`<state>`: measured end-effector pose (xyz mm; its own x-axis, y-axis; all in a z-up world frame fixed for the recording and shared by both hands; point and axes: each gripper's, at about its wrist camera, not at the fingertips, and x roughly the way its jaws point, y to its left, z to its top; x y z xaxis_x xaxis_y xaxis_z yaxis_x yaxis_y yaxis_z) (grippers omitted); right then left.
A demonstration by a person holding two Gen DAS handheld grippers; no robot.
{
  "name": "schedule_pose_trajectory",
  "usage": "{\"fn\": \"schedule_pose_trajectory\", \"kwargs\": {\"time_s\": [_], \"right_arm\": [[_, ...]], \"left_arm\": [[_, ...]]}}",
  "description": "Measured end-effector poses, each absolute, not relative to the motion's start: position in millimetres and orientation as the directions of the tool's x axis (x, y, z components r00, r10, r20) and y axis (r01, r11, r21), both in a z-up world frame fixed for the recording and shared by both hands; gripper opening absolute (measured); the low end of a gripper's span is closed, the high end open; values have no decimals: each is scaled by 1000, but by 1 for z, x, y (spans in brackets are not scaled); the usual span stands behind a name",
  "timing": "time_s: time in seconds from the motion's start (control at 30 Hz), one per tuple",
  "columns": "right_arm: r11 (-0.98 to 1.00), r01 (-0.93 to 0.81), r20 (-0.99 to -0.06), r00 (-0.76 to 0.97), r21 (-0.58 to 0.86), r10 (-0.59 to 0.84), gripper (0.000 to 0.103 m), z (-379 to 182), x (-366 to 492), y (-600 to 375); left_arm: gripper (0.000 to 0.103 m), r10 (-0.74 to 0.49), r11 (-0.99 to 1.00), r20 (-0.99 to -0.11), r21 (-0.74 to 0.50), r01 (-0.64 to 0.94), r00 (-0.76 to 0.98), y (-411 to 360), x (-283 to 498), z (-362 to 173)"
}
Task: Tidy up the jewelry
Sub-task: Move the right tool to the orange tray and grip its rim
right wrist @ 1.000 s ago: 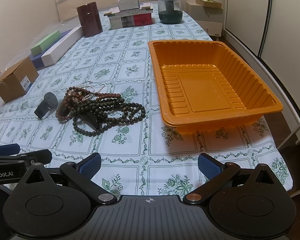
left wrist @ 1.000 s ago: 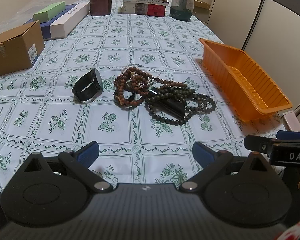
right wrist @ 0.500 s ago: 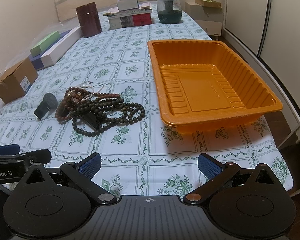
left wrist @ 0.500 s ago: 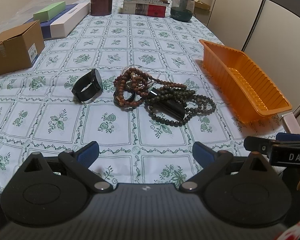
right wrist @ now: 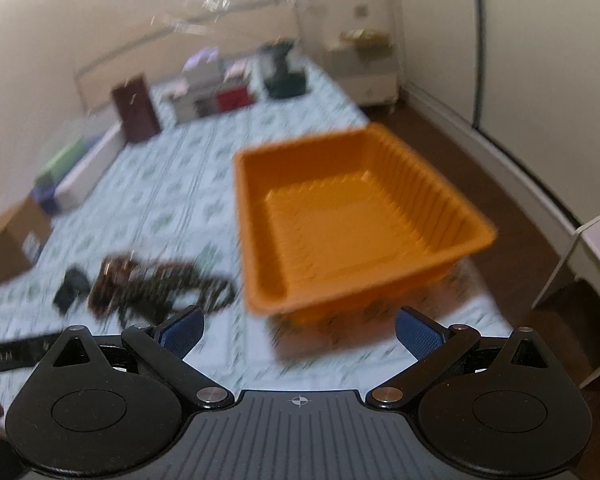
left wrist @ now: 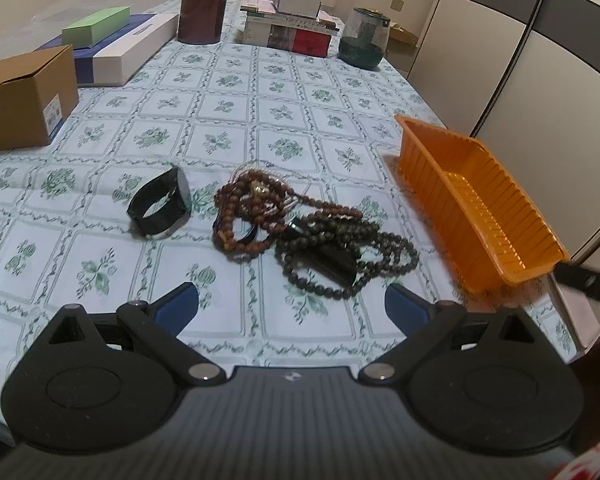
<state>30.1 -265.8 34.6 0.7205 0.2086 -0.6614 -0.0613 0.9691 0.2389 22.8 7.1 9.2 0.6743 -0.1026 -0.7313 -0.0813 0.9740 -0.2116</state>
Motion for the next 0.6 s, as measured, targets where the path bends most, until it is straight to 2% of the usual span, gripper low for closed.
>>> {"fn": "schedule_pose_trajectory", "kwargs": {"time_s": [0.23,0.3,0.43,0.5,0.6], "right_arm": [[977,12,-554,825,211,109,100,44,53,-320],[976,27,-547,831,218,99,85,39,64,-337],[966,25,-562,817,256,128,77,18,96,-373],[955,19,-583,796,295,165,67,2,110,-388],[931,10,-601,766,366,228,58,-19,124,-407]], "left_arm": [[99,-114,975,-721,-214,-63,684,3,36,10],[99,-114,976,-726,-209,-59,678,1,40,8],[99,-105,980,-743,-191,-59,661,-5,46,2],[99,-103,982,-750,-183,-55,653,-8,49,-1],[99,-96,985,-761,-164,-48,642,-13,53,-5]]}}
